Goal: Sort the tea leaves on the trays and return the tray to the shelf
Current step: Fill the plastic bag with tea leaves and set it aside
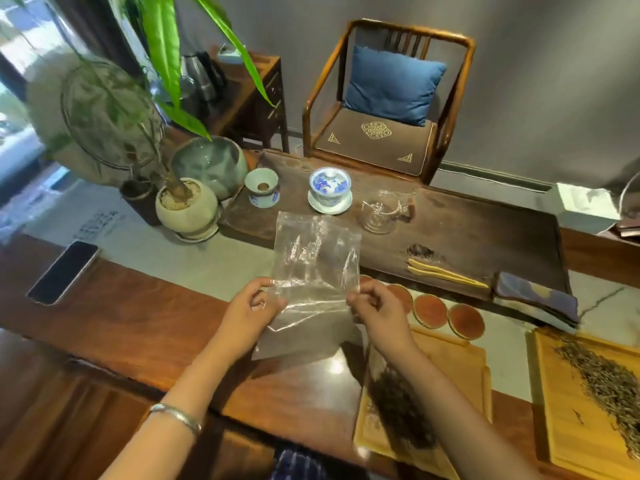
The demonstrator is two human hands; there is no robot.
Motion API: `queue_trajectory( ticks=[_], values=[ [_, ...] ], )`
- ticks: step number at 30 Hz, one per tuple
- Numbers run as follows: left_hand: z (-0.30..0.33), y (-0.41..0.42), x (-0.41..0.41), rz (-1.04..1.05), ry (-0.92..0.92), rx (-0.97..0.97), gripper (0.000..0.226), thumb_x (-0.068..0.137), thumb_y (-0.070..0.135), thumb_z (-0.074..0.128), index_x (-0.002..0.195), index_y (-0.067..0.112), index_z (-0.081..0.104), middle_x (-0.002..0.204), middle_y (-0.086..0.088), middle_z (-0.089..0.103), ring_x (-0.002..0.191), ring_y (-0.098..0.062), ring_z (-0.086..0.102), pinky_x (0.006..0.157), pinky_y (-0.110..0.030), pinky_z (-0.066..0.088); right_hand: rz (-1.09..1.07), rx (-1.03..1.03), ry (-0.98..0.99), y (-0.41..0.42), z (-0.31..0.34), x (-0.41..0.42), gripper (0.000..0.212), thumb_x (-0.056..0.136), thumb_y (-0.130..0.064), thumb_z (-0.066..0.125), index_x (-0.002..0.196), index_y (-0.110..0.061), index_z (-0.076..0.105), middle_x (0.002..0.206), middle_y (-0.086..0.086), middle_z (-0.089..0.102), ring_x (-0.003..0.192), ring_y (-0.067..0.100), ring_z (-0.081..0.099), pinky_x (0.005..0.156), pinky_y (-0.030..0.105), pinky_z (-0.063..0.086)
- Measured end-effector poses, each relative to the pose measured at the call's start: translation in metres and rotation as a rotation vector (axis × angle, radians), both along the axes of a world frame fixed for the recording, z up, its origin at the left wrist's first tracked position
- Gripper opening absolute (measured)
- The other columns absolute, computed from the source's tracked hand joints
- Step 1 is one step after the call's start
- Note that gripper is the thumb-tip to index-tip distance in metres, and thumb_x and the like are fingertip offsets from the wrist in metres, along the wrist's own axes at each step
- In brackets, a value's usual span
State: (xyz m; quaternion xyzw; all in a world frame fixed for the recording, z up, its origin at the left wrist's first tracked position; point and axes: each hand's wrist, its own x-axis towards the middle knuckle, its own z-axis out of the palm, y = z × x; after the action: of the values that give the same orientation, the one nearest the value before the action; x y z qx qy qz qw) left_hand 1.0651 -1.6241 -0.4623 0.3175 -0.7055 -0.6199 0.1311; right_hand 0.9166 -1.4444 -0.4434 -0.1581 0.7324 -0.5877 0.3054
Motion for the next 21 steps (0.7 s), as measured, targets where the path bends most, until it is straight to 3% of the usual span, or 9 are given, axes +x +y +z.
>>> queue_trajectory(
  ticks=[2, 4, 6, 8, 13, 17, 21],
  values=[
    [-0.003, -0.027, -0.013, 0.007, -0.01, -0.01, 0.021, 0.087, 0.017, 0.068, 0.099, 0.027, 0.055, 0.055, 0.014, 0.051, 0.052, 0.002, 0.048, 0.053, -0.01, 0.039, -0.026, 0.008, 0.012, -0.027, -0.009, -0.008, 0.005, 0.09, -0.002, 0.058, 0.086, 0.0, 0.058, 0.072, 0.017, 0.054, 0.067, 0.022, 0.052, 0.063, 0.037, 0.047],
    [-0.01, -0.051, -0.028, 0.016, -0.031, 0.025, 0.016, 0.088, 0.018, 0.066, 0.102, 0.019, 0.058, 0.068, 0.004, 0.062, 0.061, -0.004, 0.058, 0.061, -0.014, 0.046, -0.093, 0.03, 0.005, -0.048, -0.02, -0.017, 0.007, 0.091, -0.001, 0.055, 0.084, -0.002, 0.058, 0.07, 0.015, 0.053, 0.064, 0.022, 0.048, 0.062, 0.038, 0.043],
    [-0.02, -0.072, -0.045, 0.016, -0.062, 0.016, 0.009, 0.09, 0.018, 0.063, 0.098, 0.015, 0.063, 0.078, 0.0, 0.069, 0.068, -0.003, 0.064, 0.064, -0.01, 0.047, -0.159, 0.066, 0.034, -0.063, -0.034, -0.026, 0.007, 0.09, -0.003, 0.055, 0.084, -0.004, 0.058, 0.067, 0.011, 0.053, 0.062, 0.021, 0.048, 0.061, 0.038, 0.042],
    [-0.035, -0.087, -0.061, 0.019, -0.091, -0.022, 0.005, 0.091, 0.015, 0.062, 0.088, 0.017, 0.065, 0.074, 0.004, 0.068, 0.065, -0.005, 0.062, 0.061, -0.009, 0.045, -0.181, 0.121, 0.086, -0.075, -0.047, -0.034, 0.007, 0.089, -0.008, 0.06, 0.084, -0.005, 0.056, 0.067, 0.007, 0.054, 0.063, 0.019, 0.05, 0.062, 0.038, 0.045],
    [-0.073, -0.107, -0.088, -0.018, -0.242, -0.126, 0.015, 0.092, 0.023, 0.061, 0.078, 0.029, 0.063, 0.058, 0.011, 0.058, 0.049, -0.002, 0.05, 0.049, -0.02, 0.039, -0.184, 0.331, 0.183, -0.092, -0.08, -0.045, 0.008, 0.089, -0.012, 0.06, 0.083, -0.008, 0.056, 0.068, 0.003, 0.061, 0.059, 0.013, 0.053, 0.055, 0.012, 0.039],
    [-0.09, -0.117, -0.096, -0.035, -0.29, -0.161, 0.013, 0.089, 0.022, 0.059, 0.079, 0.027, 0.066, 0.064, 0.01, 0.061, 0.054, -0.001, 0.051, 0.054, -0.013, 0.041, -0.173, 0.354, 0.102, -0.101, -0.095, -0.049, 0.01, 0.088, -0.009, 0.058, 0.082, -0.006, 0.052, 0.07, 0.016, 0.063, 0.063, 0.031, 0.058, 0.063, 0.042, 0.049],
    [-0.096, -0.122, -0.102, -0.053, -0.28, -0.14, 0.009, 0.089, 0.011, 0.062, 0.084, 0.014, 0.068, 0.056, 0.009, 0.049, 0.053, -0.009, 0.045, 0.06, -0.026, 0.038, -0.207, 0.405, 0.148, -0.103, -0.101, -0.053, 0.019, 0.087, -0.016, 0.061, 0.075, -0.008, 0.049, 0.067, 0.011, 0.061, 0.059, 0.022, 0.054, 0.06, 0.041, 0.046]
  ],
)
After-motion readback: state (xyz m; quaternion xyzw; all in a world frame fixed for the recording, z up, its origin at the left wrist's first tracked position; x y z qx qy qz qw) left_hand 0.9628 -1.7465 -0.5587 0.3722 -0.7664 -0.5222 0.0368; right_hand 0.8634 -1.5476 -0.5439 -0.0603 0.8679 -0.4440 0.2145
